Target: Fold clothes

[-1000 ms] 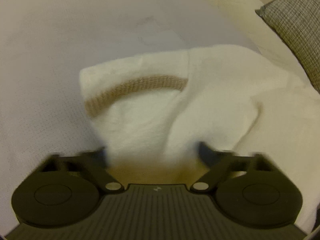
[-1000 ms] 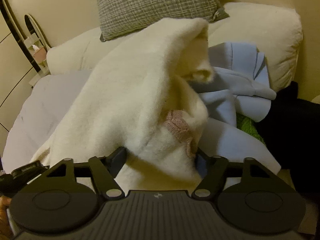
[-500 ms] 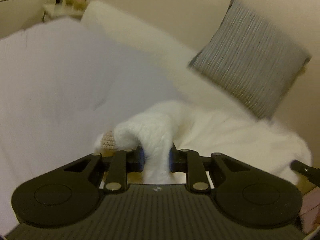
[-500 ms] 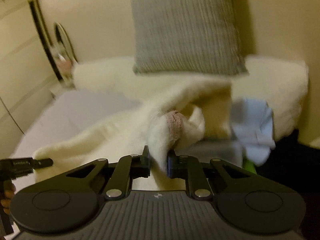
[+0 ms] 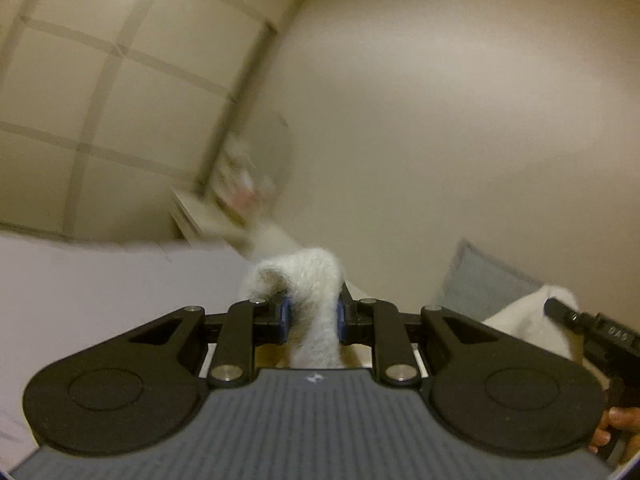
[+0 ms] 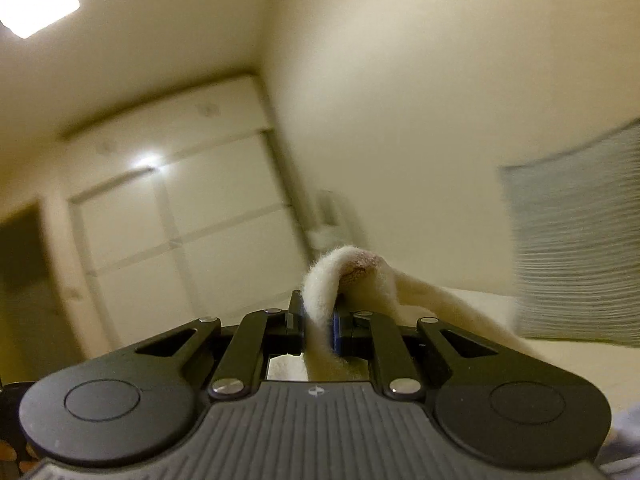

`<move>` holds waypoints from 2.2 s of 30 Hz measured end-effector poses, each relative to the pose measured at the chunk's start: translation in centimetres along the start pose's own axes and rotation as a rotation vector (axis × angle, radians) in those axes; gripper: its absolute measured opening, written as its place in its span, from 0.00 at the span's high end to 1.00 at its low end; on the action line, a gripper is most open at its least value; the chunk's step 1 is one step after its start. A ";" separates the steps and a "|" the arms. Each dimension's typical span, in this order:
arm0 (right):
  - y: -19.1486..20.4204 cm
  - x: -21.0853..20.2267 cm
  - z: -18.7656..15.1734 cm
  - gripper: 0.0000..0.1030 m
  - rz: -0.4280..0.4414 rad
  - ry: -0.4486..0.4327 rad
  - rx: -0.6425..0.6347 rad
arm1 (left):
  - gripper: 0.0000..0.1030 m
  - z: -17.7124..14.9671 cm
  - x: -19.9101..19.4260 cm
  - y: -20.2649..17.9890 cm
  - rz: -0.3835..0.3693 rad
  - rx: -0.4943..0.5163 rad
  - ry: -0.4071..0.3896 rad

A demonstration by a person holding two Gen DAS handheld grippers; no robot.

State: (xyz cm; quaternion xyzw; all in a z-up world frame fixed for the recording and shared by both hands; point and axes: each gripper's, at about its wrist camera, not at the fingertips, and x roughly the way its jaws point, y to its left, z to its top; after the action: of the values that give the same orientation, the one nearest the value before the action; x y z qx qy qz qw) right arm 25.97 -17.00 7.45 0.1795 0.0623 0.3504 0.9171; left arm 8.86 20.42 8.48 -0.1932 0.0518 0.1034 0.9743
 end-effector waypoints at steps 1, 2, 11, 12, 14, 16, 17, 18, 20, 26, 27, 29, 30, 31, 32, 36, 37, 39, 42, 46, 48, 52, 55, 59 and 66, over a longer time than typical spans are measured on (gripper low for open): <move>1.8 -0.2 -0.1 0.87 0.046 0.002 0.020 | 0.83 1.4 -2.9 0.5 0.033 0.008 -0.038; 3.5 -0.5 -0.3 0.87 0.090 0.009 0.039 | 0.83 2.4 -6.0 1.2 0.071 0.015 -0.069; 19.0 -0.2 -8.9 0.79 0.273 0.372 0.156 | 0.78 3.2 -28.6 9.4 0.446 0.016 -0.049; 20.9 0.7 -10.8 0.61 0.252 0.481 0.123 | 0.75 1.8 -28.9 10.9 0.507 -0.005 0.027; 23.4 2.3 -15.4 0.35 0.174 0.658 0.037 | 0.72 -1.1 -29.5 14.0 0.630 -0.049 0.183; 26.1 1.8 -19.1 0.36 0.127 0.767 -0.057 | 0.73 -5.2 -29.6 17.3 0.745 -0.106 0.364; 27.4 1.3 -20.7 0.36 0.110 0.819 -0.101 | 0.73 -7.3 -29.9 18.6 0.791 -0.132 0.438; 28.3 0.6 -22.2 0.36 0.111 0.862 -0.123 | 0.73 -9.0 -30.5 19.1 0.818 -0.153 0.486; 29.0 -1.5 -24.7 0.34 0.159 0.932 -0.119 | 0.73 -11.5 -32.6 19.6 0.842 -0.195 0.545; 31.2 -7.1 -27.4 0.25 0.205 1.040 -0.249 | 0.69 -16.5 -36.8 15.6 0.863 -0.274 0.606; 31.2 -7.8 -27.5 0.24 0.211 1.054 -0.259 | 0.67 -16.7 -37.4 14.6 0.870 -0.266 0.610; 31.0 -9.4 -27.8 0.20 0.224 1.080 -0.270 | 0.60 -17.4 -38.5 13.3 0.876 -0.258 0.613; 30.6 -10.4 -28.0 0.20 0.227 1.090 -0.279 | 0.60 -17.6 -38.7 12.4 0.874 -0.255 0.614; 30.1 -11.4 -28.2 0.20 0.230 1.100 -0.288 | 0.60 -17.8 -38.8 11.5 0.871 -0.252 0.615; 29.7 -12.4 -28.4 0.20 0.233 1.111 -0.296 | 0.59 -18.0 -39.0 10.5 0.869 -0.248 0.616; 27.8 -15.8 -28.0 0.16 0.246 1.122 -0.326 | 0.57 -19.4 -38.3 6.6 0.865 -0.238 0.619; 27.3 -16.3 -27.9 0.16 0.249 1.123 -0.330 | 0.53 -19.8 -38.2 5.5 0.869 -0.239 0.618; 26.4 -17.1 -27.5 0.16 0.259 1.127 -0.339 | 0.47 -20.0 -38.6 3.6 0.878 -0.245 0.612; 25.6 -18.2 -27.0 0.14 0.272 1.131 -0.357 | 0.44 -20.3 -39.3 0.7 0.907 -0.227 0.594; 24.8 -19.6 -26.5 0.14 0.301 1.125 -0.375 | 0.38 -20.6 -40.6 -2.3 0.941 -0.212 0.559; 24.6 -20.1 -26.4 0.14 0.317 1.122 -0.384 | 0.37 -20.8 -41.2 -3.6 0.957 -0.210 0.547; 24.0 -21.6 -25.9 0.13 0.343 1.119 -0.397 | 0.36 -21.3 -42.0 -5.5 0.986 -0.195 0.536; 23.4 -22.5 -25.6 0.13 0.351 1.123 -0.405 | 0.35 -21.6 -42.2 -6.6 1.001 -0.175 0.536; 22.5 -23.3 -25.3 0.13 0.350 1.125 -0.406 | 0.35 -22.0 -42.3 -7.5 1.005 -0.165 0.544; 21.4 -24.0 -25.2 0.13 0.339 1.128 -0.403 | 0.33 -22.5 -42.3 -8.1 0.999 -0.151 0.560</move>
State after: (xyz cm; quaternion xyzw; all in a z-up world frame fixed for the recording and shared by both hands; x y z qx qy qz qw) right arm -11.32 -11.00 -8.17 -0.2025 0.4407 0.5367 0.6904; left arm -31.85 -3.33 -3.31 -0.2341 0.3850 0.4994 0.7400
